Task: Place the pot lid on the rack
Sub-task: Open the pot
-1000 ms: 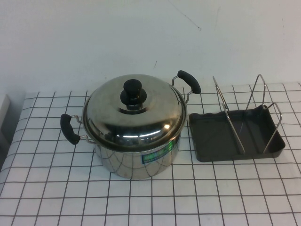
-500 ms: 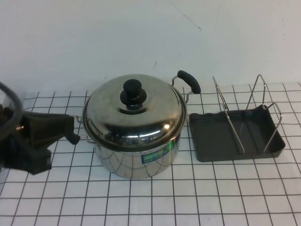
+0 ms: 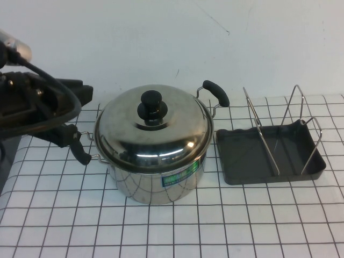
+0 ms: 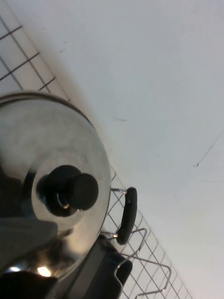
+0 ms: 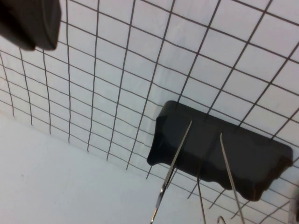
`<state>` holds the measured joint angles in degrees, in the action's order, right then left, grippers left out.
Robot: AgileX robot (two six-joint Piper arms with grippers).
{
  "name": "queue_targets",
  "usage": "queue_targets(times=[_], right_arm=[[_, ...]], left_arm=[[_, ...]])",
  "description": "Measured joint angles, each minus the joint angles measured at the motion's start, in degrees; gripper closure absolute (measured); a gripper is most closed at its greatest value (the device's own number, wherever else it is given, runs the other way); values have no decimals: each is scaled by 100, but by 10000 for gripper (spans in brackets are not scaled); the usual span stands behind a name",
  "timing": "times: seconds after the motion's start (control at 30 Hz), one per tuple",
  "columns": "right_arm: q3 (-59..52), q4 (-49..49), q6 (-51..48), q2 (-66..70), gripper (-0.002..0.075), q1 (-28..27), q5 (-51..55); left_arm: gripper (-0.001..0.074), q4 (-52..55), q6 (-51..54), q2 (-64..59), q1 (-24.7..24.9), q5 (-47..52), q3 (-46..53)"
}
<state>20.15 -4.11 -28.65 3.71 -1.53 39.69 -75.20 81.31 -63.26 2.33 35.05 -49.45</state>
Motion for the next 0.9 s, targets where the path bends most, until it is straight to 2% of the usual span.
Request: queue_targets(times=[0.17, 0.2, 0.27, 0.4, 0.67, 0.8, 0.9], right_arm=[[0, 0, 0, 0, 729, 0, -16], [-12, 0, 0, 0, 729, 0, -34], [-50, 0, 0, 0, 729, 0, -77], [-103, 0, -9, 0, 729, 0, -135], [-103, 0, -9, 0, 729, 0, -156], [-103, 0, -9, 0, 729, 0, -167], [-103, 0, -9, 0, 729, 0, -167]], left_arm=[[287, -430, 1109, -402, 0, 78, -140], [234, -570, 1210, -499, 12, 64, -154], [178, -794, 1434, -724, 101, -29, -164], [141, -1132, 2216, -1245, 476, -229, -212], [135, -2131, 3640, -2026, 1409, -1220, -284], [135, -2188, 3785, -2414, 1606, -1368, -439], [135, -2237, 3460, -2612, 1617, -1429, -652]])
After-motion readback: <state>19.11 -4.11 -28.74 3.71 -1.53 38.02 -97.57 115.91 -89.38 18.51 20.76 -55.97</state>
